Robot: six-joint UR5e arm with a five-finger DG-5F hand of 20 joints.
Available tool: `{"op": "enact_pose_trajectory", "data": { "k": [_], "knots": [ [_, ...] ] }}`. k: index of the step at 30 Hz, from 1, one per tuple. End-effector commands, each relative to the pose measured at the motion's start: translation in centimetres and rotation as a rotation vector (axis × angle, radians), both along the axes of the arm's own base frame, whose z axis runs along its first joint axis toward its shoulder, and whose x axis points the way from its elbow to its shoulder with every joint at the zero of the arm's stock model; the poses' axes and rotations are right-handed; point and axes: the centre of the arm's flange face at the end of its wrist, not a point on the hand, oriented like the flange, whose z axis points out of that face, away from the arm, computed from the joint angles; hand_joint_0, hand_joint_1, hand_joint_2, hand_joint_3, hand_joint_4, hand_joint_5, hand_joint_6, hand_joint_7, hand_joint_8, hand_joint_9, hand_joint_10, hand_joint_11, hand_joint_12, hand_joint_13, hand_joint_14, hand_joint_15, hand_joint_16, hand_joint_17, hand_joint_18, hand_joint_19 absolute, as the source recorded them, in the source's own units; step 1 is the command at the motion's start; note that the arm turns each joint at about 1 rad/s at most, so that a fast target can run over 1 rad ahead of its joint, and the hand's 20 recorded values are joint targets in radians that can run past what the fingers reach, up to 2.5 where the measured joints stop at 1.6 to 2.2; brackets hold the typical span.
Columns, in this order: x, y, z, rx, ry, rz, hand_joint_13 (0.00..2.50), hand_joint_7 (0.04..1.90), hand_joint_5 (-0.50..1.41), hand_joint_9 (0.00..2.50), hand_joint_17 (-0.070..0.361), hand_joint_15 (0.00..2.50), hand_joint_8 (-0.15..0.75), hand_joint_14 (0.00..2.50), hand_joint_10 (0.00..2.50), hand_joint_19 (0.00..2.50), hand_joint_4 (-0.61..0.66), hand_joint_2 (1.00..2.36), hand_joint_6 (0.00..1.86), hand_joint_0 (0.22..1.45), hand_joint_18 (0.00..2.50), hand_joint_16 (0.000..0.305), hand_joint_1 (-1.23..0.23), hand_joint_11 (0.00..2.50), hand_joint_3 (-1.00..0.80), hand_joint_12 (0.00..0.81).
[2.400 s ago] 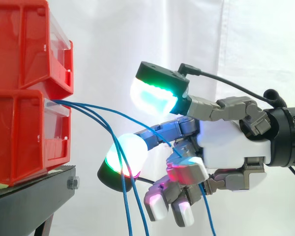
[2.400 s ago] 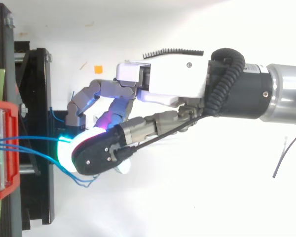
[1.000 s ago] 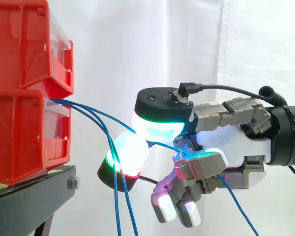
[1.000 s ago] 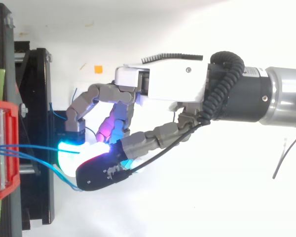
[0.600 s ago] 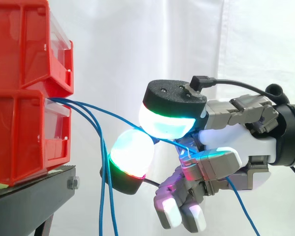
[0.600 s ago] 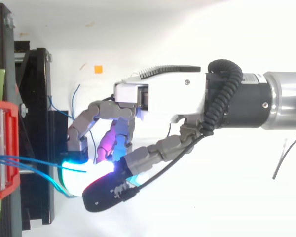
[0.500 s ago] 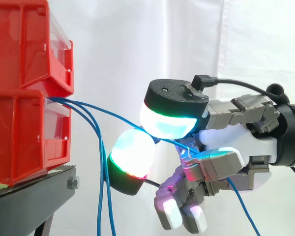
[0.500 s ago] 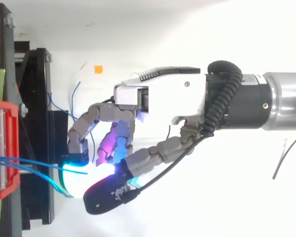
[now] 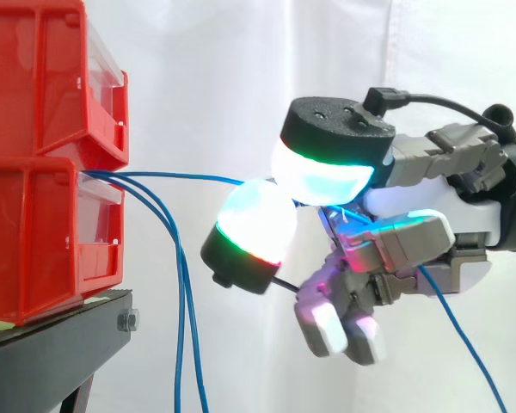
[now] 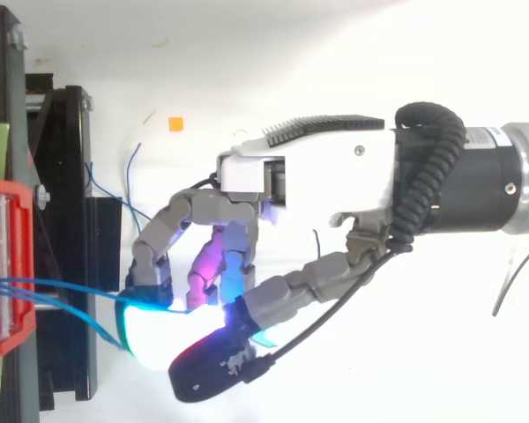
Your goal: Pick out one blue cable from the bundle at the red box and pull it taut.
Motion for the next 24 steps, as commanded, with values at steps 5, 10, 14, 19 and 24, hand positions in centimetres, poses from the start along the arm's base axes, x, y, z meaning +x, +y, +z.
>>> {"op": "enact_pose_trajectory", "data": {
  "k": [5, 10, 14, 19, 24],
  "knots": [
    [-0.6, -0.1, -0.3, -0.013, 0.048, 0.000, 0.97, 0.77, -0.12, 1.48, 0.139, 0.58, 0.339, 0.02, 0.02, 0.78, 0.11, 1.01, 0.94, 0.66, 0.95, 0.062, -0.73, 1.22, -0.22, 0.435],
    [-0.6, 0.0, 0.3, -0.013, 0.040, 0.000, 0.95, 0.73, -0.14, 1.42, 0.133, 0.59, 0.316, 0.02, 0.03, 0.80, 0.13, 1.01, 0.92, 0.61, 0.91, 0.059, -0.64, 1.18, -0.37, 0.429],
    [-0.6, 0.0, 0.3, -0.013, 0.040, -0.003, 0.95, 0.72, -0.14, 1.42, 0.137, 0.60, 0.329, 0.02, 0.02, 0.79, 0.13, 1.00, 0.91, 0.57, 0.92, 0.061, -0.50, 1.14, -0.49, 0.433],
    [-0.7, -0.5, 0.3, -0.011, 0.039, -0.010, 0.96, 0.72, -0.13, 1.42, 0.136, 0.59, 0.322, 0.02, 0.03, 0.80, 0.13, 1.00, 0.88, 0.57, 0.92, 0.060, -0.38, 1.11, -0.50, 0.432],
    [-0.7, -1.2, 0.3, 0.000, 0.040, -0.043, 0.97, 0.75, -0.13, 1.44, 0.133, 0.59, 0.309, 0.02, 0.03, 0.81, 0.13, 1.01, 0.86, 0.61, 0.91, 0.059, -0.41, 1.12, -0.42, 0.424]
  ]
}}
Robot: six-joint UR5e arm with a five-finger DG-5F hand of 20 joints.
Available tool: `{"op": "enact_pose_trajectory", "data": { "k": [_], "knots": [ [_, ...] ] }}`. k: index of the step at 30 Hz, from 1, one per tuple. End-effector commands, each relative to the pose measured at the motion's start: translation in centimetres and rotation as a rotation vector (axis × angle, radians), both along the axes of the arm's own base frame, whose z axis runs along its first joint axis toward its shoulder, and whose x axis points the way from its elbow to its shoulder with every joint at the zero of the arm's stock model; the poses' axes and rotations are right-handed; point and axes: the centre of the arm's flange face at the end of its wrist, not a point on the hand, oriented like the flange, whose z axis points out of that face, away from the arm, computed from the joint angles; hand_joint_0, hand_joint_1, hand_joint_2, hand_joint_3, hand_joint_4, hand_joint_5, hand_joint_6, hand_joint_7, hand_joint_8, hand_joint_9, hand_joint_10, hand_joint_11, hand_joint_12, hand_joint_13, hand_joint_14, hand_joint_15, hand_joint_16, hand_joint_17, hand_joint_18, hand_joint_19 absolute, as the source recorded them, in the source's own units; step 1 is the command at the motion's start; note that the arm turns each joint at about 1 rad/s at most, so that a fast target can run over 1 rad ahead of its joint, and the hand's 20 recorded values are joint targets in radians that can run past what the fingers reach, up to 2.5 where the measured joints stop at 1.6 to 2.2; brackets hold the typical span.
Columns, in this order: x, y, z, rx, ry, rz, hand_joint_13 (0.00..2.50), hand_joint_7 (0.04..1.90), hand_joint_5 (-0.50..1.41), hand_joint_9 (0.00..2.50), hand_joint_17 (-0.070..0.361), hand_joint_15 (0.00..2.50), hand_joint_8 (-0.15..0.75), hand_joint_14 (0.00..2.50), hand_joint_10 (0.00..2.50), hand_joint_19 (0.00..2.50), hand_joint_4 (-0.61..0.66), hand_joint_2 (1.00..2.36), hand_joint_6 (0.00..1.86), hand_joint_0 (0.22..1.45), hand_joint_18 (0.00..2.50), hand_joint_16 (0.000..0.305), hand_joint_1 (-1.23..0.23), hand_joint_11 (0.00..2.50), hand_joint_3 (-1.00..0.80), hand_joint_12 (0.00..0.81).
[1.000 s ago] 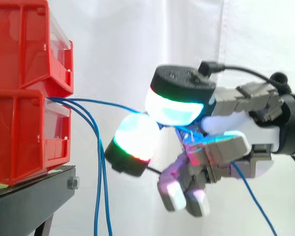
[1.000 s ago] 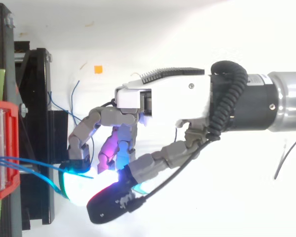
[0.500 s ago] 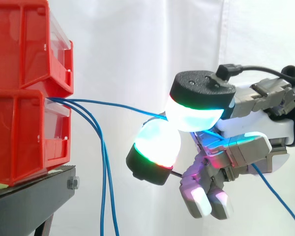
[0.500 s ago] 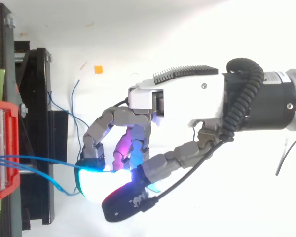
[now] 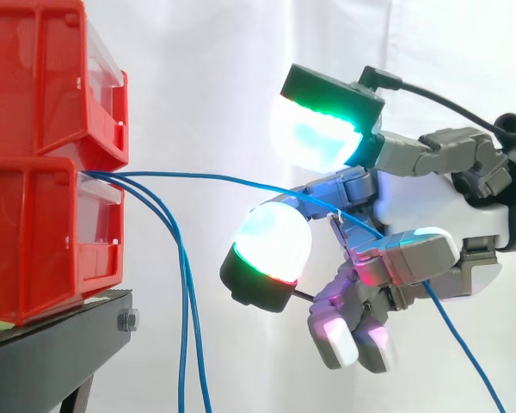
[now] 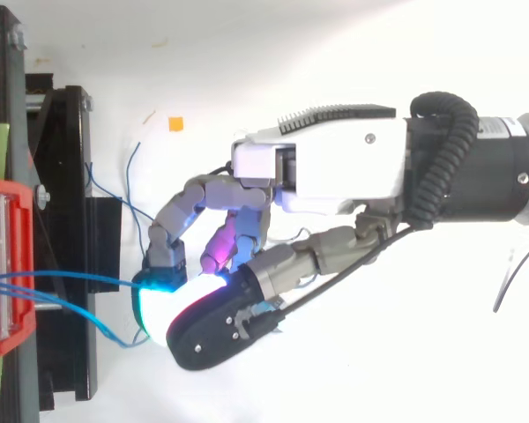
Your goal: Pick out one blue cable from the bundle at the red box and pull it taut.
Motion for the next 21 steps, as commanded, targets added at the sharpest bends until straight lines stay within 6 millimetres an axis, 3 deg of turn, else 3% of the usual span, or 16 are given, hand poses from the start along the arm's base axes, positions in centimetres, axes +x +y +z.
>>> {"op": "enact_pose_trajectory", "data": {
  "k": [1, 5, 10, 21],
  "knots": [
    [0.0, -0.6, 0.0, 0.009, 0.000, -0.025, 0.97, 0.77, -0.12, 1.46, 0.133, 0.59, 0.307, 0.02, 0.03, 0.81, 0.12, 1.01, 0.85, 0.62, 0.92, 0.059, -0.43, 1.10, -0.37, 0.426],
    [-0.1, -1.1, 0.0, 0.036, 0.002, -0.069, 0.97, 0.79, -0.12, 1.46, 0.135, 0.60, 0.310, 0.02, 0.03, 0.79, 0.11, 1.01, 0.84, 0.62, 0.92, 0.060, -0.48, 1.12, -0.28, 0.430],
    [-0.1, -1.5, -0.1, 0.072, 0.003, -0.092, 1.02, 0.80, -0.11, 1.49, 0.165, 0.56, 0.377, 0.02, 0.02, 0.73, 0.15, 1.01, 0.88, 0.61, 1.03, 0.073, -0.55, 1.10, -0.15, 0.487],
    [-0.1, -2.0, 0.0, 0.113, -0.003, -0.152, 1.02, 0.74, -0.11, 1.48, 0.170, 0.55, 0.392, 0.02, 0.02, 0.71, 0.18, 1.01, 0.92, 0.60, 1.04, 0.075, -0.68, 1.11, -0.13, 0.495]
  ]
}}
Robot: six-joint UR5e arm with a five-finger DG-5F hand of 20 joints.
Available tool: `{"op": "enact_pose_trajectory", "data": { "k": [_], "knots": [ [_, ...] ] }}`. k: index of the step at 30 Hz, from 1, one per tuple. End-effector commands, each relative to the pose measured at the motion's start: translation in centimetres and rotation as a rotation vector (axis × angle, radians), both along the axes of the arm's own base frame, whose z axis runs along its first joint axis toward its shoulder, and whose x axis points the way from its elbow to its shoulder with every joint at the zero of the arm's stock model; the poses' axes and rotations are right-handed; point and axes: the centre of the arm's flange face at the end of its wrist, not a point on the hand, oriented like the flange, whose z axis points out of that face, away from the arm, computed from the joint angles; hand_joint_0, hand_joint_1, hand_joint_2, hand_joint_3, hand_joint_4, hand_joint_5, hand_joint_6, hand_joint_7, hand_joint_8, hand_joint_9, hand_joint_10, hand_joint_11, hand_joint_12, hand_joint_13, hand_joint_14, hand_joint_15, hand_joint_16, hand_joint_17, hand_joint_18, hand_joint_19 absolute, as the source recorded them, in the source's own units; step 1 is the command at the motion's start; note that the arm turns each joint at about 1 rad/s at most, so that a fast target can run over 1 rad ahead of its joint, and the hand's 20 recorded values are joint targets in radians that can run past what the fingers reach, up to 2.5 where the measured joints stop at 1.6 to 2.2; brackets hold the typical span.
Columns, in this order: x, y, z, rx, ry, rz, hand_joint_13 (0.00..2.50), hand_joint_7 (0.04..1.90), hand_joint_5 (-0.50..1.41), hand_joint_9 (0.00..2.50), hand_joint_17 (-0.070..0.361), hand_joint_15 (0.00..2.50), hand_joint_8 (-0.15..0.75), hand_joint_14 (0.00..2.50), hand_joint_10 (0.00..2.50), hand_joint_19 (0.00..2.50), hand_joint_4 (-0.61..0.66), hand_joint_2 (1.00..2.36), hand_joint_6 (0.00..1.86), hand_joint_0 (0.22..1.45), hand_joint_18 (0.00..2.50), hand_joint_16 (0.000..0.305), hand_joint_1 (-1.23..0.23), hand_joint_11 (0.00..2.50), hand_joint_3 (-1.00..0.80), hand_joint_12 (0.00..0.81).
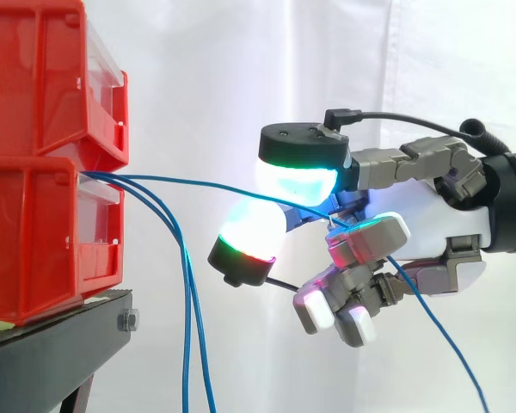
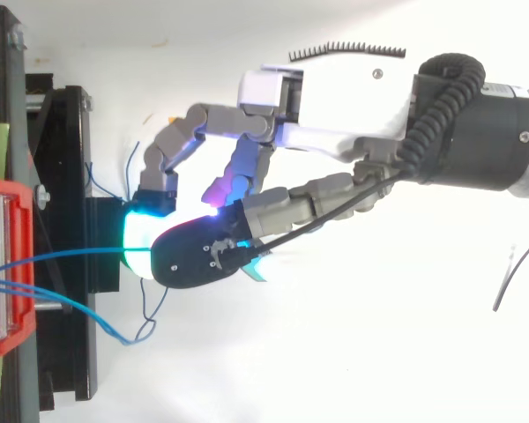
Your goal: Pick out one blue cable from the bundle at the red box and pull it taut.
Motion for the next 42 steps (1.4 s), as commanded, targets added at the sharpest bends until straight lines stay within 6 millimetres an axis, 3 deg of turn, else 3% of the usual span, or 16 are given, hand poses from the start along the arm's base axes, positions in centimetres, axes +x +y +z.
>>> {"op": "enact_pose_trajectory", "data": {
  "k": [1, 17, 31, 42],
  "knots": [
    [-0.1, -0.2, -0.1, 0.009, 0.001, -0.022, 1.02, 0.74, -0.11, 1.48, 0.167, 0.56, 0.389, 0.02, 0.03, 0.72, 0.18, 1.01, 0.93, 0.60, 1.03, 0.074, -0.69, 1.12, -0.15, 0.492],
    [0.0, -0.1, -0.1, 0.031, -0.001, -0.025, 0.99, 0.77, -0.11, 1.48, 0.148, 0.56, 0.355, 0.02, 0.03, 0.76, 0.16, 1.01, 0.93, 0.62, 0.99, 0.066, -0.71, 1.15, -0.19, 0.457],
    [0.0, 0.9, -0.1, 0.031, 0.001, -0.009, 0.99, 0.78, -0.12, 1.49, 0.132, 0.58, 0.325, 0.02, 0.03, 0.79, 0.14, 1.01, 0.93, 0.63, 0.95, 0.059, -0.66, 1.18, -0.37, 0.430],
    [0.1, 1.1, -0.1, 0.031, 0.001, -0.006, 1.00, 0.79, -0.10, 1.49, 0.128, 0.58, 0.316, 0.02, 0.03, 0.79, 0.07, 1.02, 0.93, 0.66, 0.96, 0.057, -0.78, 1.19, -0.23, 0.420]
  ]
}}
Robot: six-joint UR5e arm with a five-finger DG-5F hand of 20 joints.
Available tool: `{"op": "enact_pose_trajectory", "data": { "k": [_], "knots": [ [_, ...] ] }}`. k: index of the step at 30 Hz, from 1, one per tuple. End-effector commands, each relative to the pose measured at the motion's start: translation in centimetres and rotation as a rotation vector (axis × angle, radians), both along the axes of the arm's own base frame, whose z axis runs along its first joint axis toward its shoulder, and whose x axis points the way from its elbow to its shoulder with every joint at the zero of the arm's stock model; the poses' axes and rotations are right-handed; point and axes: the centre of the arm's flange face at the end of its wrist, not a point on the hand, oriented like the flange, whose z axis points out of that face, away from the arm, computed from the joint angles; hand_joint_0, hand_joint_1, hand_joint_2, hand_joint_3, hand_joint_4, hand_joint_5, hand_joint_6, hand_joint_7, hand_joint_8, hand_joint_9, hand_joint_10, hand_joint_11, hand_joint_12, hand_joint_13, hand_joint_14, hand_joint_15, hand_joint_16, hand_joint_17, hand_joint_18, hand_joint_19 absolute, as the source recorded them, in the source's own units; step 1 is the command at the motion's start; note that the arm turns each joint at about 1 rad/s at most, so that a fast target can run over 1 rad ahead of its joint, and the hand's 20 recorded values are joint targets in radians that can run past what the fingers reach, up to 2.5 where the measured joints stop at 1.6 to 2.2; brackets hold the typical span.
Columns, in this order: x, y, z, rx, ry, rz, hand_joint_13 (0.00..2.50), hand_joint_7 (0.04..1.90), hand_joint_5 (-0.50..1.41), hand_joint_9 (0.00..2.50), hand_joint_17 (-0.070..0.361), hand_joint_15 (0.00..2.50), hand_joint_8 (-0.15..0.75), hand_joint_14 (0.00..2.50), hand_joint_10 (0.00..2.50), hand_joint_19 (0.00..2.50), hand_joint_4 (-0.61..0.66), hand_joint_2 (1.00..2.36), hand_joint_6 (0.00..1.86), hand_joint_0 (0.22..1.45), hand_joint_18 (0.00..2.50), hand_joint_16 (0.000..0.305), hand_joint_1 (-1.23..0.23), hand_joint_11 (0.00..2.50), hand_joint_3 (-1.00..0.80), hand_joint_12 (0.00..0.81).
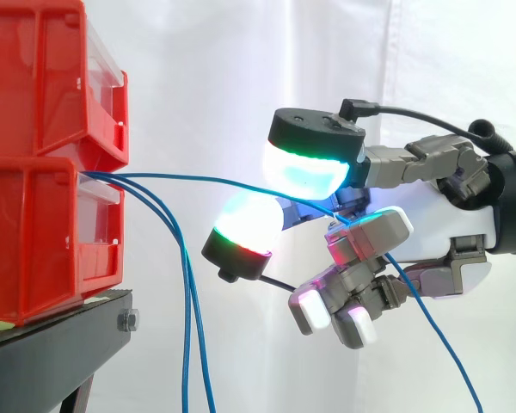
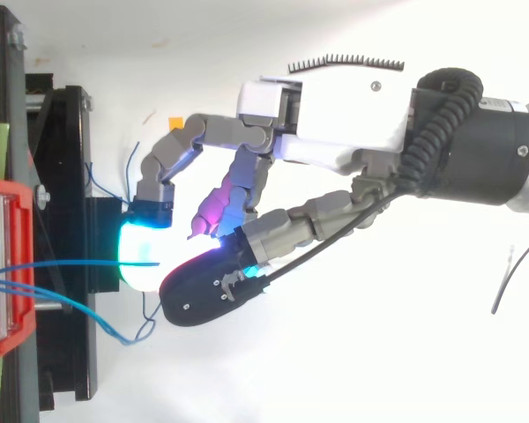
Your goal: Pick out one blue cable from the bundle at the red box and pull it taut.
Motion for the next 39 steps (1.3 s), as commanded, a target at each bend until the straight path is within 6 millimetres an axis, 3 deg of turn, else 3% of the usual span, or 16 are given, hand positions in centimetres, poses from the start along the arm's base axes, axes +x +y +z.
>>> {"op": "enact_pose_trajectory", "data": {
  "k": [1, 20, 34, 39],
  "knots": [
    [0.0, 0.0, 0.0, 0.000, -0.001, 0.000, 1.00, 0.79, -0.10, 1.49, 0.129, 0.58, 0.314, 0.02, 0.03, 0.79, 0.07, 1.02, 0.93, 0.66, 0.97, 0.057, -0.78, 1.19, -0.23, 0.421],
    [0.0, 0.3, 0.0, -0.001, -0.001, 0.005, 1.06, 0.90, -0.07, 1.59, 0.136, 0.57, 0.335, 0.02, 0.03, 0.77, 0.03, 1.02, 0.92, 0.65, 1.03, 0.060, -0.87, 1.16, -0.04, 0.430],
    [-0.6, 0.8, -0.4, -0.008, 0.055, 0.056, 1.08, 0.96, -0.06, 1.61, 0.143, 0.57, 0.347, 0.02, 0.03, 0.75, 0.03, 1.02, 0.91, 0.65, 1.06, 0.064, -0.88, 1.11, -0.03, 0.442],
    [-1.1, 0.7, 0.5, -0.020, 0.067, 0.057, 1.08, 0.97, -0.06, 1.61, 0.143, 0.57, 0.337, 0.02, 0.03, 0.75, 0.04, 1.02, 0.91, 0.65, 1.06, 0.064, -0.88, 1.11, -0.03, 0.442]
  ]
}}
